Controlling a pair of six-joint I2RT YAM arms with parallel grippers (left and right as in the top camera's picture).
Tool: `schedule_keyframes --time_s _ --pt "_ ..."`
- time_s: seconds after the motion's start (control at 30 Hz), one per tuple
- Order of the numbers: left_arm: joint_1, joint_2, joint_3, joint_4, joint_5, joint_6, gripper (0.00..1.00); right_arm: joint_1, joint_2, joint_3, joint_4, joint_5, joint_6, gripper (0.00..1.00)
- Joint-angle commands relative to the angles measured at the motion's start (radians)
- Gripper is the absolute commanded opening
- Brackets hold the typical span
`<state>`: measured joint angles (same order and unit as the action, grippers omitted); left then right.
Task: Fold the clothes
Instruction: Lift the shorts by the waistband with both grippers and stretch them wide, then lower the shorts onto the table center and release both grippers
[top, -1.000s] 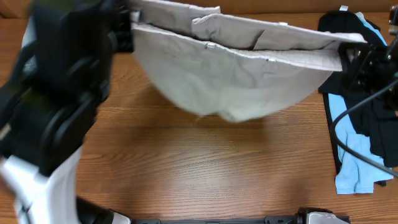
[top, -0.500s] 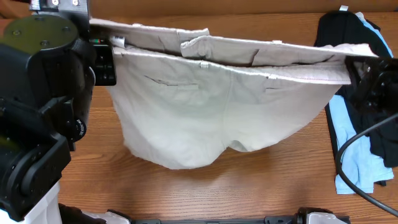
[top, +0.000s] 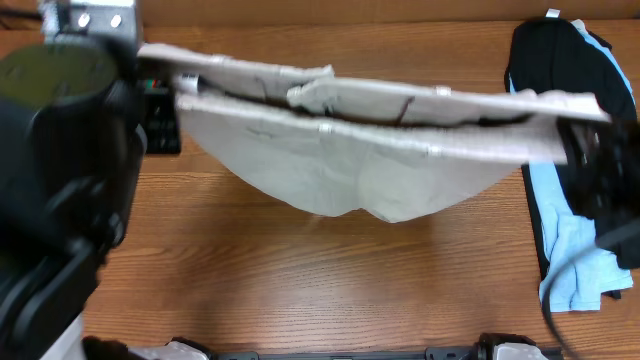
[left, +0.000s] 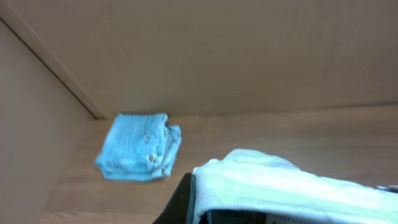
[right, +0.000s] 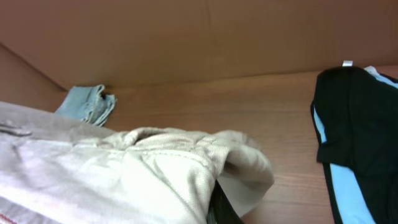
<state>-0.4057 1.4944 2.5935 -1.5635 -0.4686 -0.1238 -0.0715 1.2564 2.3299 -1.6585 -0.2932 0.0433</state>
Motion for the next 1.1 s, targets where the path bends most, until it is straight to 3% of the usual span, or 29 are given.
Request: schedule_keyframes --time_s 0.0,0.27,0.47,0.73,1.07 --pt "0.046 -0.119 0.028 -0.06 -0.206 -0.104 0.04 -0.043 -0.105 0.022 -0.035 0.187 0.016 0.04" --pt "0.047 -0.174 0.023 -0.126 -0.188 -0.147 0.04 -0.043 -0.159 0.02 -0.035 0.187 0.016 0.04" --pt "0.047 -0.142 -0.012 -0.126 -0.164 -0.177 0.04 -0.042 -0.071 0.019 -0.035 0.169 0.014 0.04" --pt "0.047 0.013 -0.188 -0.126 -0.106 -0.229 0.04 -0.041 0.18 -0.06 -0.035 0.089 -0.016 0.04" --pt "0.06 0.397 -0.272 -0.057 -0.047 -0.239 0.04 -0.027 0.588 -0.166 0.008 0.044 -0.112 0.04"
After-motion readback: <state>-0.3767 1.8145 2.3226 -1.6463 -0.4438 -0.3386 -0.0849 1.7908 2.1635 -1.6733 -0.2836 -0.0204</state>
